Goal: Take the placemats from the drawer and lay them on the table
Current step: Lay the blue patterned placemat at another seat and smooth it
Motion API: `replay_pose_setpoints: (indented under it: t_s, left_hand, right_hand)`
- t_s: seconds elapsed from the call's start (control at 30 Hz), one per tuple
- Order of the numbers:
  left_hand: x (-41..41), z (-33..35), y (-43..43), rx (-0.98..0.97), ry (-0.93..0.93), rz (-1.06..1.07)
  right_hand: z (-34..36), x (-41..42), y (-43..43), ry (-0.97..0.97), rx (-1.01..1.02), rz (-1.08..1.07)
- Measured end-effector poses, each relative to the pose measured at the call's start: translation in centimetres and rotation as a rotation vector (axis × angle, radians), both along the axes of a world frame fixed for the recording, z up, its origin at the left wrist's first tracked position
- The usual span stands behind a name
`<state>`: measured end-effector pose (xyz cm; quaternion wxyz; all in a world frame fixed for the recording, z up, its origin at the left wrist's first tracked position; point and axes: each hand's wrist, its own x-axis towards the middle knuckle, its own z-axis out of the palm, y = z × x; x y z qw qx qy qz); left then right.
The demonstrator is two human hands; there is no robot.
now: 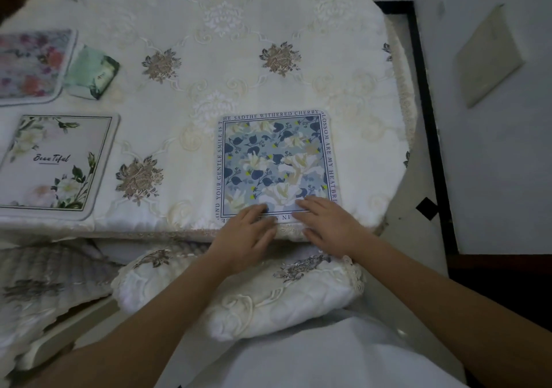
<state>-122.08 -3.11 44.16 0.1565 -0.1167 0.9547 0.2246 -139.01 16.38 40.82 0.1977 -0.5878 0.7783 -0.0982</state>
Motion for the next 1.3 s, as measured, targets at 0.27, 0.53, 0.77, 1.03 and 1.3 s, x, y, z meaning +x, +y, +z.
replay_pose_setpoints:
  t_s: [0.27,0.53,0.77,1.03,1.3]
  left_hand:
    - [2.7,0.1,-3.0,-0.048,-0.049,-0.005]
    - [4.7,0.8,-5.1,-0.067,-0.104,0.225]
    - [3.6,1.5,-3.9,-0.159,-0.097,0.253]
    - [1.7,4.7,0.9,-0.358,0.016,0.34]
    - [1.4,8.7,8.8,-0.465,0.172,0.457]
  right_hand:
    - [-0.2,-1.5,2.4,0.009,-0.03,-0.013]
    - [-0.8,-2.4,7.3,0.04,-0.028,-0.197]
    - [1.7,-2.1,5.0,-0.083,0.008,-0.331]
    - [6.4,-1.1,3.1,-0.076,0.027,-0.484]
    - [10.1,-0.2,3.9,0.049,-0.365,-0.264]
